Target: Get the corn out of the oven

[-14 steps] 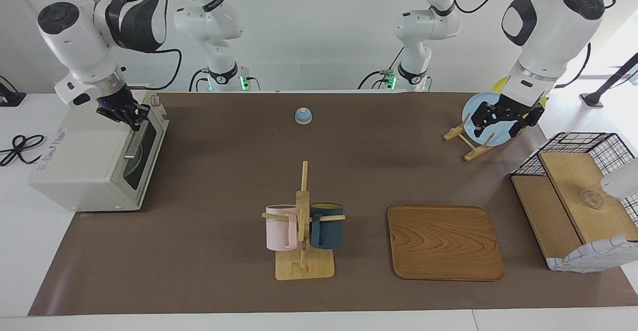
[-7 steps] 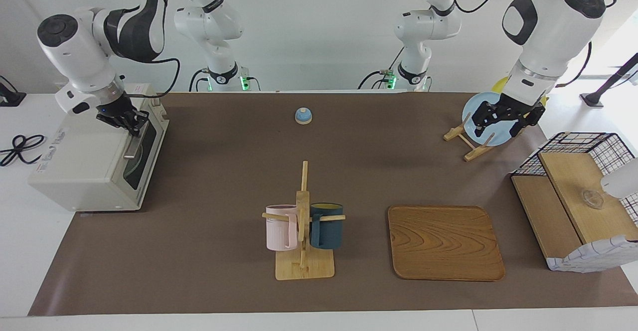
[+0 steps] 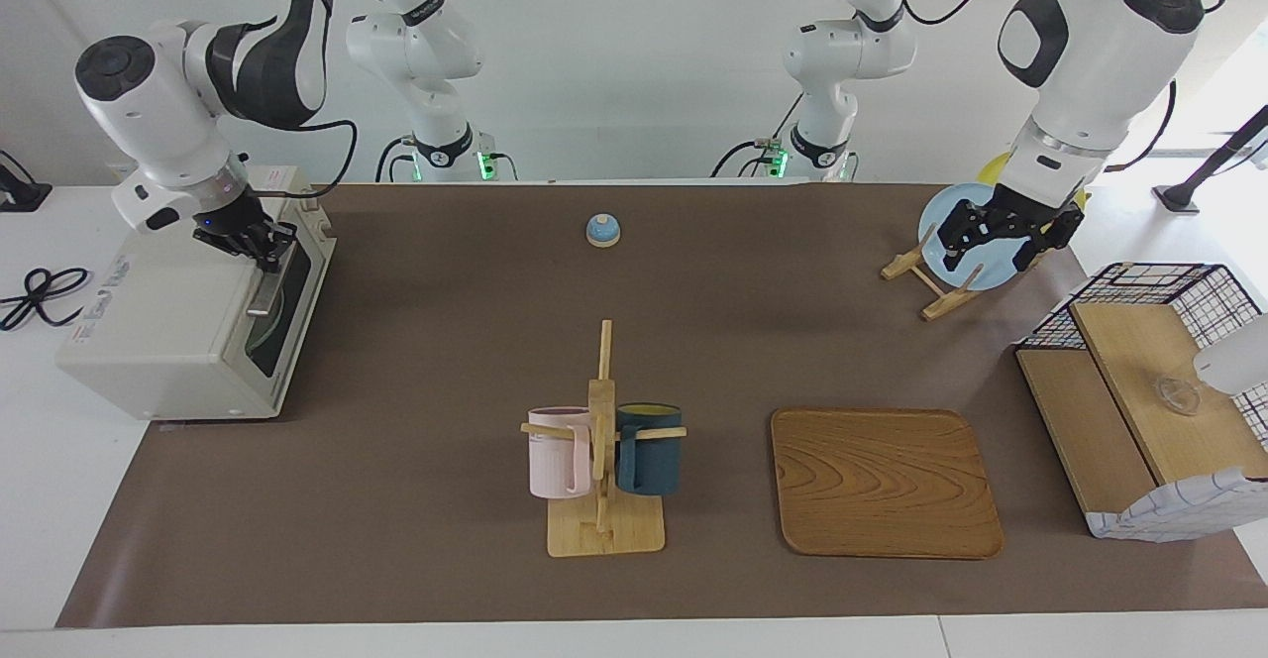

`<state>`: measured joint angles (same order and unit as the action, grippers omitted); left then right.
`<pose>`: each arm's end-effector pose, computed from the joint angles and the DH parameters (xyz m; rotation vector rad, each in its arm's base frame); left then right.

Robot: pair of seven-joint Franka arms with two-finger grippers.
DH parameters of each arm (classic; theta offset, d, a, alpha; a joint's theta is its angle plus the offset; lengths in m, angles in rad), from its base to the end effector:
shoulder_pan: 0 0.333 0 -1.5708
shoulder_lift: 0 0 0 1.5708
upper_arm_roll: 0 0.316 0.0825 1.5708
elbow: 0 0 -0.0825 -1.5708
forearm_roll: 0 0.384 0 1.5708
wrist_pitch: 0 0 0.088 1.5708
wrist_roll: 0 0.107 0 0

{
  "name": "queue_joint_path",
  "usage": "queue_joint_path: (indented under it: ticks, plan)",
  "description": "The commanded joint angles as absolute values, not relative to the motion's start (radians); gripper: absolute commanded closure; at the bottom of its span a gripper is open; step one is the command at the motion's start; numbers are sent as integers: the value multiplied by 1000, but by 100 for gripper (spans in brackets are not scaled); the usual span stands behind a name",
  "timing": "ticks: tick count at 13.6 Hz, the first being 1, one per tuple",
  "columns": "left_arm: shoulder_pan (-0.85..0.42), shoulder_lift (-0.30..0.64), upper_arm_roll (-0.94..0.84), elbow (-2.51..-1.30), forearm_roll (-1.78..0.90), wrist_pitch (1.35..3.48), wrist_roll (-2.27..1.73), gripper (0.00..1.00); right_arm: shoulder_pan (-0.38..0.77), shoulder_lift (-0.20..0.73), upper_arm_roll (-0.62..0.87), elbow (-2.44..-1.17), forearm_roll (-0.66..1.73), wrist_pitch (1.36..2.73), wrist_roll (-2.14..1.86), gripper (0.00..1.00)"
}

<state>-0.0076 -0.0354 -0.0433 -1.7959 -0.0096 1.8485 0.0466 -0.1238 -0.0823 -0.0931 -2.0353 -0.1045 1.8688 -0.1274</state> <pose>0.5602 -0.0296 0.5615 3.1270 -0.1491 0.1378 0.5081 -0.1211 0.4742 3.0617 -0.0826 -0.1513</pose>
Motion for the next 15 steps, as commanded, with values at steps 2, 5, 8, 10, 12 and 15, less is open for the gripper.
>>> queue_joint_path:
  ticks: [2, 5, 8, 10, 12, 15]
  plan:
    - [-11, -45, -41, -1775, 9, 1797, 46, 0, -123, -89, -83, -2077, -94, 1894, -124, 100]
    - [-12, -32, -41, -1721, 9, 1740, 46, 0, -83, -71, -81, -2077, -58, 1910, -101, 100]
    - [-12, -38, -43, -1701, 3, 1694, 46, 0, -41, -43, -81, -2083, -58, 1954, -63, 100]
    - [-12, -46, -43, -1692, 2, 1664, 46, 0, -6, -17, -81, -2085, -58, 1983, -48, 100]
    - [-14, -49, -43, -1693, 2, 1661, 45, 0, -3, 21, -81, -2120, -58, 2063, -48, 100]
    - [-14, -51, -43, -1700, 2, 1661, 45, 0, 24, 48, -81, -2144, -58, 2138, -29, 100]
